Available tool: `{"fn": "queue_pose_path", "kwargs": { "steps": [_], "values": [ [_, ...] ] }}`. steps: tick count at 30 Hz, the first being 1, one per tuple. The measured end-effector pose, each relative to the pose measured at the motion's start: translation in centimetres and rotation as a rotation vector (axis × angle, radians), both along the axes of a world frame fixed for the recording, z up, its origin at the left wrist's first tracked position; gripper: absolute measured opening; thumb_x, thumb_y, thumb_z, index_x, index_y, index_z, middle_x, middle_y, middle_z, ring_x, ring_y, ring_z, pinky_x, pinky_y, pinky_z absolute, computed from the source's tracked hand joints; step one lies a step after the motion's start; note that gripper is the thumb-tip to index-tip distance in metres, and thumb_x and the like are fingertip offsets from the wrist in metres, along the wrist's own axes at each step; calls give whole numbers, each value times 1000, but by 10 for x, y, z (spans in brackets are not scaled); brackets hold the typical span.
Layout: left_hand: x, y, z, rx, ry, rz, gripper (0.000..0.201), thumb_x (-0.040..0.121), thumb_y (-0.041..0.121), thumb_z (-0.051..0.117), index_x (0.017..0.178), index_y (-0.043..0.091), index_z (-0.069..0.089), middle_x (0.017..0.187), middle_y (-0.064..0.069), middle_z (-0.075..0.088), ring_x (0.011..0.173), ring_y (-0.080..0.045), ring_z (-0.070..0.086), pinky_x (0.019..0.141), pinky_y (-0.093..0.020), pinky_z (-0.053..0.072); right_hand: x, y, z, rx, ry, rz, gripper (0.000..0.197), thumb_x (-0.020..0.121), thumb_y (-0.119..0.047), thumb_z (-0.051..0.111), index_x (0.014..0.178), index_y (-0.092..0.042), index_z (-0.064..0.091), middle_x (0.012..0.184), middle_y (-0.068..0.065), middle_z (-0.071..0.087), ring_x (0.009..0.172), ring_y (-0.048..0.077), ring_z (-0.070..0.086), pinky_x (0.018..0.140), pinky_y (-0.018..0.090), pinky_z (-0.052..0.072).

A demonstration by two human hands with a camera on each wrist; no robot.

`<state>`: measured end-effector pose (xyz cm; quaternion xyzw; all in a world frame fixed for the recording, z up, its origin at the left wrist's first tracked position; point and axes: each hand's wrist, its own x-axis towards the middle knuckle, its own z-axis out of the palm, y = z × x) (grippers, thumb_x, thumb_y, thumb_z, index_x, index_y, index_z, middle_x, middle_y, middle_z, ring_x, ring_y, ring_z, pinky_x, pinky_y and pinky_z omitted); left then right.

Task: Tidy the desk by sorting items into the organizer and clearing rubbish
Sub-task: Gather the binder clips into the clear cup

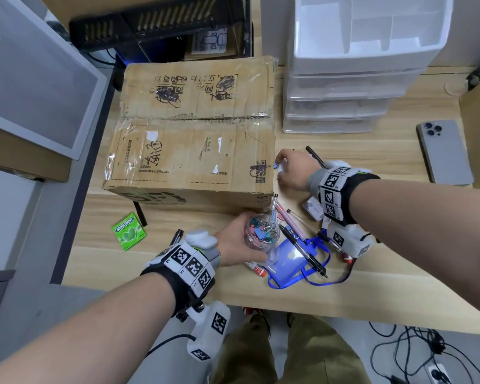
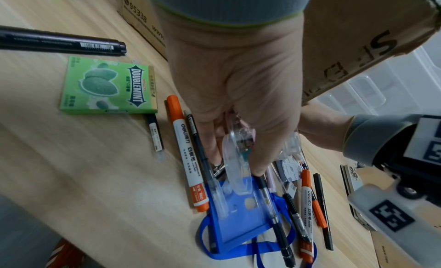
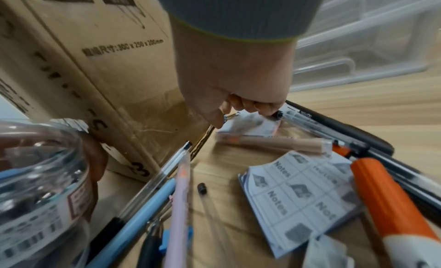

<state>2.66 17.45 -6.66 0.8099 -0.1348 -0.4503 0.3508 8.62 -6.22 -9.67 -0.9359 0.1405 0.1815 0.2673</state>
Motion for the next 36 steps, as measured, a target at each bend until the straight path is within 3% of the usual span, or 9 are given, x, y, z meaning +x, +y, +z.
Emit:
{"fn": "queue_pose_path", "kwargs": {
  "steps": [3,6,11,15,20,25,29,32,36],
  "values": [
    [-2,0,-3,-11,10,5,87,55,29,91,128,31,45,112,18,64,103,-2,64,98,-28,51,7,2,-5,-54,-22,33,36,91,-15,57,126,-18,59,120,7,66,105,27,61,82,29,43],
    [-3,-2,-4,-59,39,43,84,63,9,90,134,17,45,108,15,63,97,3,63,88,-13,50,12,8,-4,-91,0,50,28,93,-18,53,120,-19,63,110,4,68,93,25,61,76,29,45],
    [-4,-4,-2,-75,44,44,83,64,8,90,132,18,45,110,14,63,99,-3,65,87,-13,50,9,9,-9,-133,25,66,26,93,-38,43,97,-17,57,93,6,68,83,30,63,79,43,56],
    [-3,-4,0,-59,23,30,84,64,10,90,133,19,44,109,17,62,94,9,61,82,-7,48,-3,3,4,4,1,-69,26,97,-32,40,99,-8,52,85,9,58,78,30,56,74,37,48],
    [-5,-6,5,-37,-16,-8,83,60,15,91,129,22,47,108,13,66,94,0,67,82,-15,52,-28,-7,23,369,129,-197,31,94,-9,40,64,-10,44,63,13,51,55,23,44,52,30,37],
    [-9,-8,10,-60,-53,-30,78,61,10,91,125,17,47,106,7,68,89,-3,67,78,-11,52,-57,-7,29,355,159,-121,32,95,-10,41,77,1,65,80,19,69,65,25,56,64,37,50],
    [-15,-8,14,-75,-80,-53,74,62,7,89,123,16,48,104,5,67,89,-7,66,78,-14,52,-80,3,34,169,241,110,34,97,-19,43,72,-7,63,56,5,62,56,17,58,72,34,54],
    [-15,-5,15,-80,-72,-51,72,63,7,89,121,17,48,101,6,68,87,-6,65,76,-13,52,-91,15,35,45,274,235,28,91,-22,47,73,-8,64,63,6,68,66,25,68,73,38,59],
    [-19,-1,14,-82,-78,-37,69,62,10,89,117,23,48,98,10,68,87,-6,66,79,-18,53,-99,27,34,-227,207,299,39,90,-40,59,113,-10,68,86,7,70,86,28,68,66,30,52]
  ]
}}
